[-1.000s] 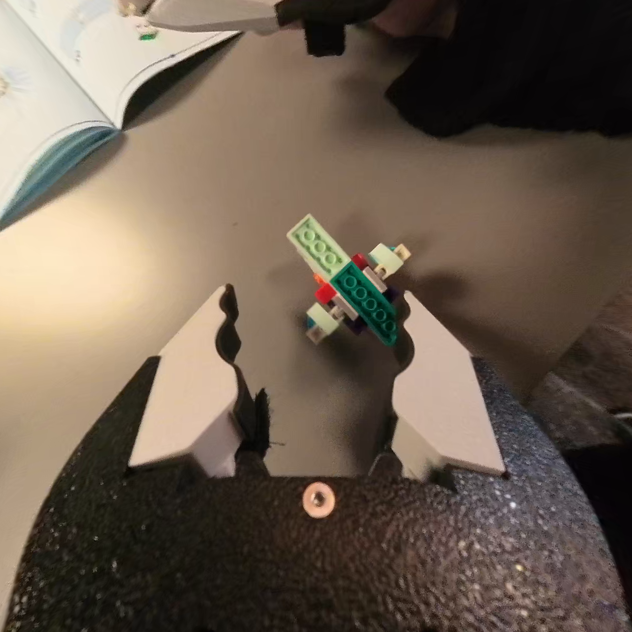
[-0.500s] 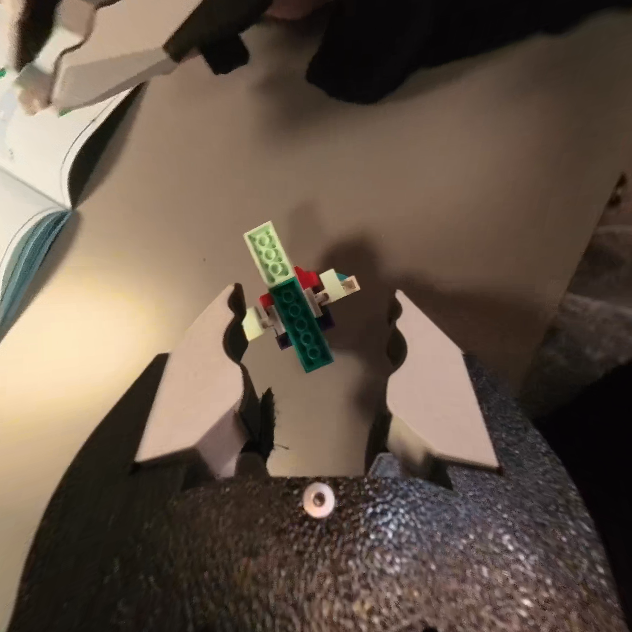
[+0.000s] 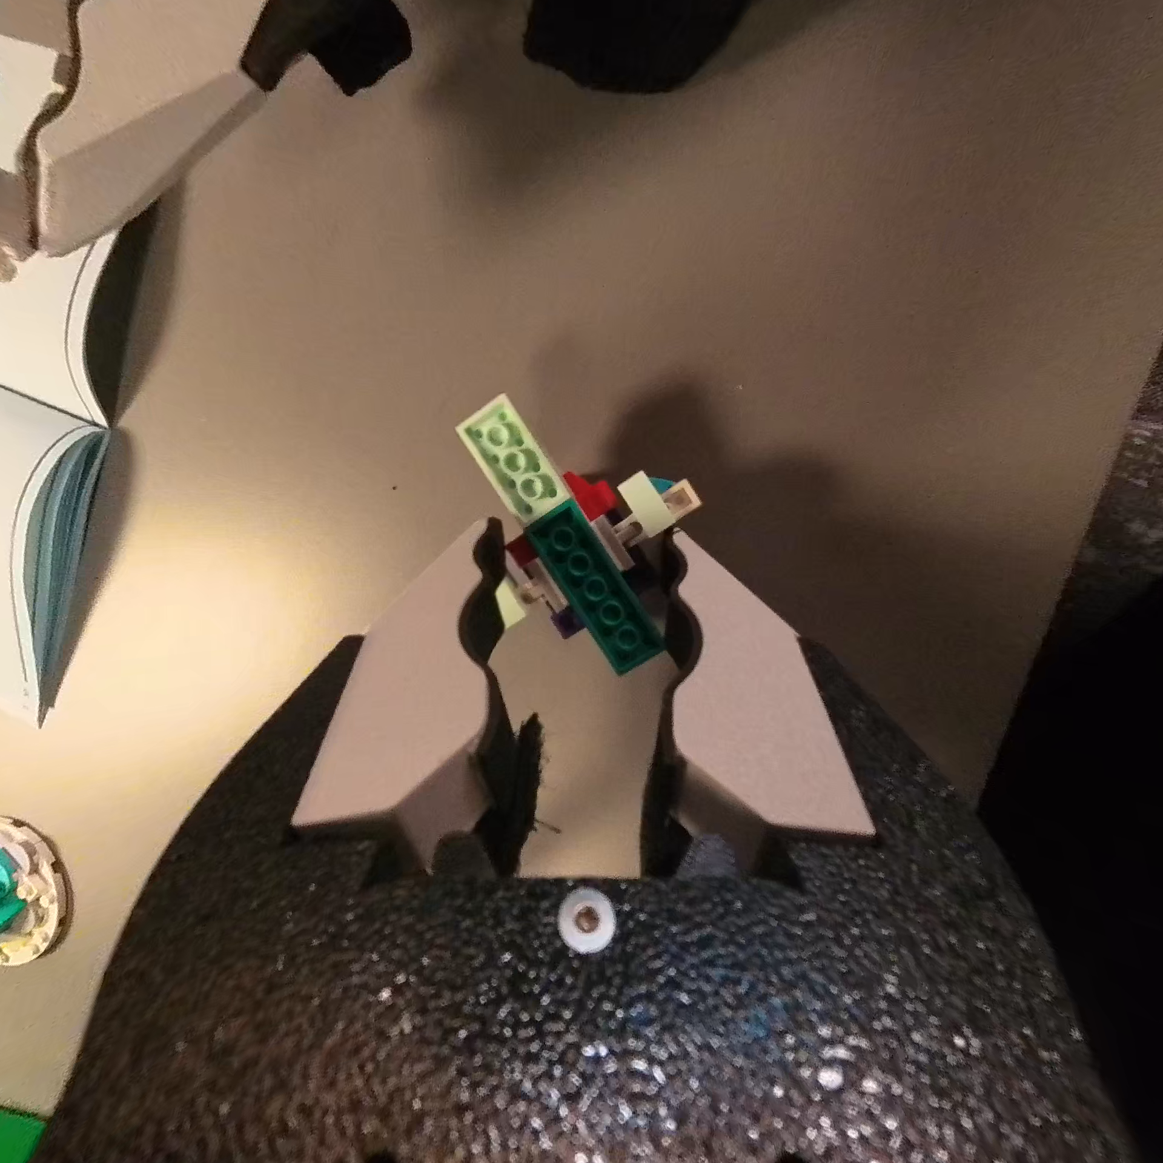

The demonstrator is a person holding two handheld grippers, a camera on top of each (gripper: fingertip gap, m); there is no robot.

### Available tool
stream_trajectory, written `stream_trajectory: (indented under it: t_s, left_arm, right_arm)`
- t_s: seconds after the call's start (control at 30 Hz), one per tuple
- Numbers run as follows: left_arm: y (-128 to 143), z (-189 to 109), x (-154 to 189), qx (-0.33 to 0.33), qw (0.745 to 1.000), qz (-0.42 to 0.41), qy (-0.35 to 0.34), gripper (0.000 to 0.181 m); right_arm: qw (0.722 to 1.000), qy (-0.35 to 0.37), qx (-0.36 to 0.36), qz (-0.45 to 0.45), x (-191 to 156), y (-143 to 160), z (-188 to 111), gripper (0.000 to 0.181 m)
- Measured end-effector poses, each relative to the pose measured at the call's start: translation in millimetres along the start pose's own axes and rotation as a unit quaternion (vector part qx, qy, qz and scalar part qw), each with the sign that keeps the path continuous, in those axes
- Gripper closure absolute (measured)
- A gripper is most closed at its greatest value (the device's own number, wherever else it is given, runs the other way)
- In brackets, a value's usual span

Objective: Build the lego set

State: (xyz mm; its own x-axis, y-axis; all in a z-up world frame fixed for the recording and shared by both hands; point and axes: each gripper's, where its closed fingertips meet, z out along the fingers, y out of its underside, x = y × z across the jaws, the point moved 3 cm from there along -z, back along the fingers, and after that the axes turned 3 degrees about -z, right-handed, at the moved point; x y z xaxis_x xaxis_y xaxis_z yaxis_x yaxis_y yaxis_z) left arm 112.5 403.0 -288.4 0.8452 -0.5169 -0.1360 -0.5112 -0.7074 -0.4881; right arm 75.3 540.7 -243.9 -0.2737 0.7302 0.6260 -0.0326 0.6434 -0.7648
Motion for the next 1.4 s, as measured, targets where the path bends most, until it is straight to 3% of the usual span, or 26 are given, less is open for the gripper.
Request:
stream_trajectory:
  t_s: [0.03,0.3,0.47,0.57,0.67,0.87,1.03,1.4]
  left_arm:
    - [-0.2,0.2,-0.4,0.003,1.0,-0.001,-0.001,0.134]
    - [-0.4,1.5,-14.0,0.054,0.997,-0.031,-0.055,0.134]
    - [-15.8,-14.5,-30.2,0.203,0.972,-0.068,-0.096,0.135]
    - [-29.6,-24.5,-28.1,0.303,0.949,-0.067,-0.056,0.135]
    - [-36.2,-22.1,-29.2,0.343,0.936,-0.063,-0.037,0.135]
    - [-51.0,-27.9,-35.8,0.426,0.901,-0.04,-0.072,0.135]
    - [-56.2,-37.8,-34.1,0.469,0.876,0.01,-0.113,0.136]
    - [-59.3,-47.4,-19.1,0.53,0.847,0.021,-0.038,0.136]
  right_arm:
    - [1.0,0.0,0.0,0.0,-0.1,-0.5,0.2,0.17]
    - [0.999,-0.008,0.017,-0.042,-14.4,-11.3,-7.3,0.17]
    - [0.99,-0.005,0.025,-0.138,-32.8,-16.8,-20.0,0.169]
    - [0.979,0.004,0.038,-0.202,-44.3,-24.5,-26.1,0.169]
    - [0.975,0.02,0.058,-0.212,-48.4,-36.8,-29.8,0.169]
    - [0.98,0.061,0.076,-0.174,-39.6,-49.5,-38.0,0.169]
    - [0.961,0.134,0.095,-0.222,-28.5,-57.4,-48.2,0.17]
    - [0.9,0.182,0.121,-0.376,-51.0,-72.7,-55.2,0.169]
